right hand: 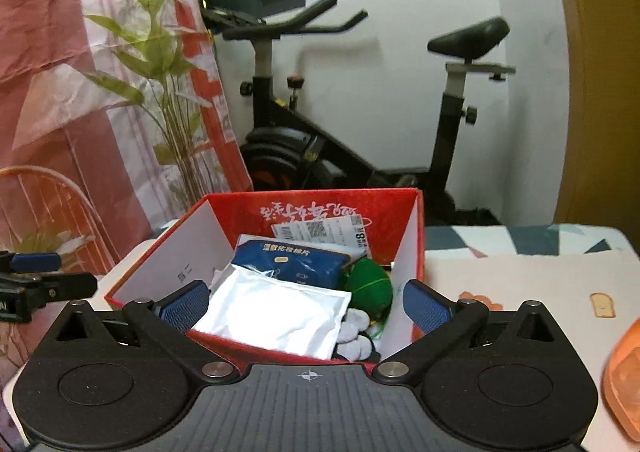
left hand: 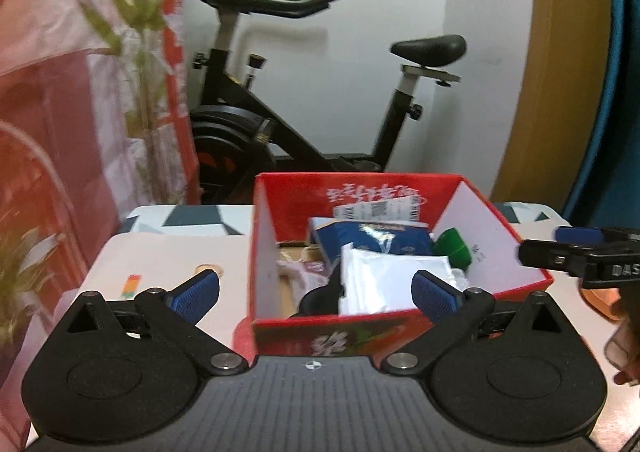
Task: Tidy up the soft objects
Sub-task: 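Move both tools down toward the grey knit towel on the table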
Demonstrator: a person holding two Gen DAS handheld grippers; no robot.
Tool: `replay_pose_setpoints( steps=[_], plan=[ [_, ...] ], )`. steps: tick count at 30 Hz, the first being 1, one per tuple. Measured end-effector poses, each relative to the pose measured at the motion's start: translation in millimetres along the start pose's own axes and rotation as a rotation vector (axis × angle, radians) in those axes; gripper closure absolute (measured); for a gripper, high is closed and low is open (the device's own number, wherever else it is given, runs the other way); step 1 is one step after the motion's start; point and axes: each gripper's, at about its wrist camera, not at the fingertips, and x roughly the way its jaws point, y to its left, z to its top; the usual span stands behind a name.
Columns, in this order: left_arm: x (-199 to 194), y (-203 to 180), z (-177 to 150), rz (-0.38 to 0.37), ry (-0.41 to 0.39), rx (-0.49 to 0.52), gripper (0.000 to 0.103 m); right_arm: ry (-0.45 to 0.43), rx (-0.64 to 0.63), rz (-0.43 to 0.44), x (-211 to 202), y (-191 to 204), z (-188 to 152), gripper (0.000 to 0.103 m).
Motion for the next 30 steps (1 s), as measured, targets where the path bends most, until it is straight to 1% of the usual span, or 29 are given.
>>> replay_pose_setpoints(
  steps=[5, 9, 15, 20, 22, 24, 26, 28, 30],
  plan=[
    [-10.9, 13.2, -25.5, 0.033, -0.017, -0.041, 0.000, -0.051, -0.059, -0.020, -17.7, 3.1, -25.4, 0.000],
    [-9.7, 23.0, -44.6, 0.055, 0.011, -0.092, 0.000, -0.051, -0.053, -0.026, -23.1, 1.2, -45.4, 0.000],
    [4.3, 28.5, -68.8, 0.044, 0.087, -0.159, 0.000, 0.044, -0.011, -0.017, -9.2, -4.6, -75.8, 0.000],
    [19.2, 29.0, -90.6, 0.040, 0.149, -0.217, 0.000, 0.102, 0.029, -0.013, 7.7, -5.0, -99.7, 0.001],
    [24.3, 29.3, -99.1, 0.041, 0.164, -0.233, 0.000, 0.135, 0.029, -0.017, 15.9, -3.3, -109.8, 0.005],
    [28.8, 29.7, -106.0, 0.046, 0.177, -0.244, 0.000, 0.164, 0.028, -0.028, 23.2, -2.5, -118.7, 0.007],
    [32.7, 30.7, -113.2, 0.036, 0.194, -0.255, 0.000, 0.192, 0.031, -0.039, 29.1, -3.4, -127.6, 0.010],
    [35.4, 31.2, -116.7, 0.029, 0.202, -0.258, 0.000, 0.208, 0.028, -0.048, 32.2, -4.1, -133.0, 0.016],
    [37.8, 30.2, -119.4, 0.038, 0.204, -0.248, 0.000, 0.219, 0.033, -0.058, 34.3, -6.7, -136.5, 0.018]
  ],
)
